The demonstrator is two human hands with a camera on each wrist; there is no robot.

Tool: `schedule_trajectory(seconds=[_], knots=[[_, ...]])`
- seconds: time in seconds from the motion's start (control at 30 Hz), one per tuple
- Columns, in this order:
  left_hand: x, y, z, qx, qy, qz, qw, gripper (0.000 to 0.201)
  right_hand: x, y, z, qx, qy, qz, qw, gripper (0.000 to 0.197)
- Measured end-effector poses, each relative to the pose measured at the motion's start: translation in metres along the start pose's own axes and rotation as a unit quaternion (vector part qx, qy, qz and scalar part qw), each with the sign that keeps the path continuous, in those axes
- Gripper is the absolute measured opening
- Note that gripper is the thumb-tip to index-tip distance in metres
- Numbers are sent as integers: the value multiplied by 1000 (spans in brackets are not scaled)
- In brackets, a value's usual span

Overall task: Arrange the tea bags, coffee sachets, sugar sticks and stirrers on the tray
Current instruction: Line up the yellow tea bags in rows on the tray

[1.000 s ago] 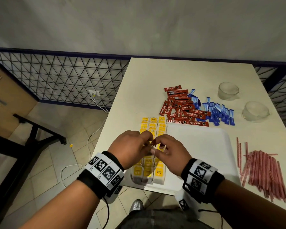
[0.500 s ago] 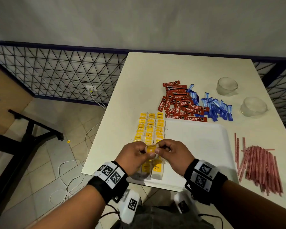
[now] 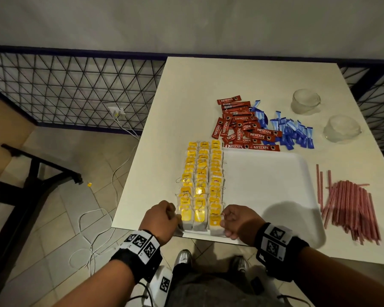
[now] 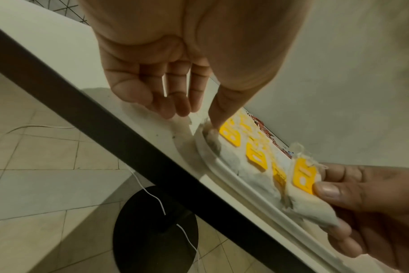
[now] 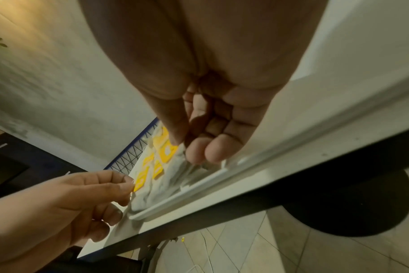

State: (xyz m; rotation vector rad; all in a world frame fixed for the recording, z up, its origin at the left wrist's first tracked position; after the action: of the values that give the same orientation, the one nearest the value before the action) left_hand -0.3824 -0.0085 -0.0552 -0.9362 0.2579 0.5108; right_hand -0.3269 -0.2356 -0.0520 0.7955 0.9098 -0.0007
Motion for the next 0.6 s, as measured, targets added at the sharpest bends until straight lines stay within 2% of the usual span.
schedule_trajectory(seconds=[0.1,0.2,0.27,0.33,0.43,0.5,0.6], knots=[[-2,-3,-1,-12,11,-6,1000,11,-1,1,-4,31,-9,-13,999,13],[-2,-5,-2,-6,14,-12,1000,15,-1,0,-8,43,-53,-28,997,15],[-3,-5,-2,-5,19,-9,1000,17,-1,-1,-5,-39,-114,0,993,19],[-3,-6,-2,-2,24,-7,1000,16,-3,3,2,-183,-155,80,968,21],[-5,-5,-1,-1,33,-5,999,14,-4,4,4,-325,-110,199,918,17],[-5,-5,-1,0,38,-4,999,17,-2,-1,2,-371,-85,216,899,26],[-6,-3,-2,2,45,-8,999,29,2,-3,-3,-390,-84,221,890,34]])
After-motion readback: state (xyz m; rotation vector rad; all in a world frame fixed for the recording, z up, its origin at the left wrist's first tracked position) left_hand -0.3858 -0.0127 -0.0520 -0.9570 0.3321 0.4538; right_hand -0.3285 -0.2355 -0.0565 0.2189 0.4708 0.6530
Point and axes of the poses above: each hand's wrist, its own x-axis towards the middle knuckle, its own z-axis out of the back of the hand, y = z × x, the point moved 2 cm from there along x, towards the middle knuckle, and after that the axes turned 15 degrees about -x, right-handed, at the moved point
